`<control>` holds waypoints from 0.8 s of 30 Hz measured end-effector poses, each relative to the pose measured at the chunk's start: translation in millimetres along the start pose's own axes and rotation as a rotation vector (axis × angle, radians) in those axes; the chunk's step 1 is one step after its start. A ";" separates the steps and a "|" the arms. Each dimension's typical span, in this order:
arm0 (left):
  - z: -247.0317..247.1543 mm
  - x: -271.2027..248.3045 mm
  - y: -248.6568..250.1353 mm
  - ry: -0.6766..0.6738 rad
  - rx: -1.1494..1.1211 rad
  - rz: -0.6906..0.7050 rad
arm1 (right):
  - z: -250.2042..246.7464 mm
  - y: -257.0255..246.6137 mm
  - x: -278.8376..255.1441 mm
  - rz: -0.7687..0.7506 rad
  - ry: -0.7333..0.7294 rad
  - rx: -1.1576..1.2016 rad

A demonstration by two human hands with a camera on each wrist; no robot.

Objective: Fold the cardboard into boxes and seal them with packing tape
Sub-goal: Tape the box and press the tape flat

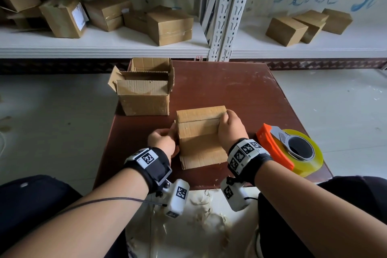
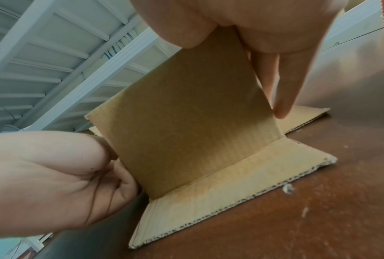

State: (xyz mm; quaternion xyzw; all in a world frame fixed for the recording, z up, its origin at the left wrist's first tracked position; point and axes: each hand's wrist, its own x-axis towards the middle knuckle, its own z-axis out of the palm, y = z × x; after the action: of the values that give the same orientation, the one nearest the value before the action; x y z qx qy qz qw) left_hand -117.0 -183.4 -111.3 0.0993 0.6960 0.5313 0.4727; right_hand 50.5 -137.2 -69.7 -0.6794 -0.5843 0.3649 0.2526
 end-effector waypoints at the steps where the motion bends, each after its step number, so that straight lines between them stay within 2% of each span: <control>1: 1.4 0.4 2.3 -0.006 0.067 0.025 | 0.1 0.0 1.7 0.013 0.002 -0.009; 6: 6.7 -0.5 12.6 -0.032 0.415 0.204 | 1.4 -2.1 5.6 0.032 0.013 0.034; 11: 3.5 -0.1 29.5 -0.024 0.682 0.204 | -14.2 -18.5 5.9 0.070 -0.003 0.125; 14: -0.3 -2.5 46.4 -0.020 0.828 0.295 | -26.9 -30.9 3.2 0.106 0.040 0.199; 17: -6.4 -6.7 63.2 0.019 0.786 0.454 | -34.3 -37.0 -3.6 0.118 0.045 0.304; 20: -11.1 -18.9 76.4 0.136 0.652 0.622 | -41.2 -42.4 -12.1 0.071 0.047 0.376; 24: -10.7 -38.6 91.9 0.133 0.547 0.765 | -47.2 -47.0 -15.2 0.042 0.017 0.570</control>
State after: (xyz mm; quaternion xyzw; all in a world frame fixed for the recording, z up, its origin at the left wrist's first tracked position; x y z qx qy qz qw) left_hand -138.1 -176.8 -13.5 0.4352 0.7526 0.4696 0.1539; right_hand 58.4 -139.2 -1.8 -0.5959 -0.4419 0.5139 0.4308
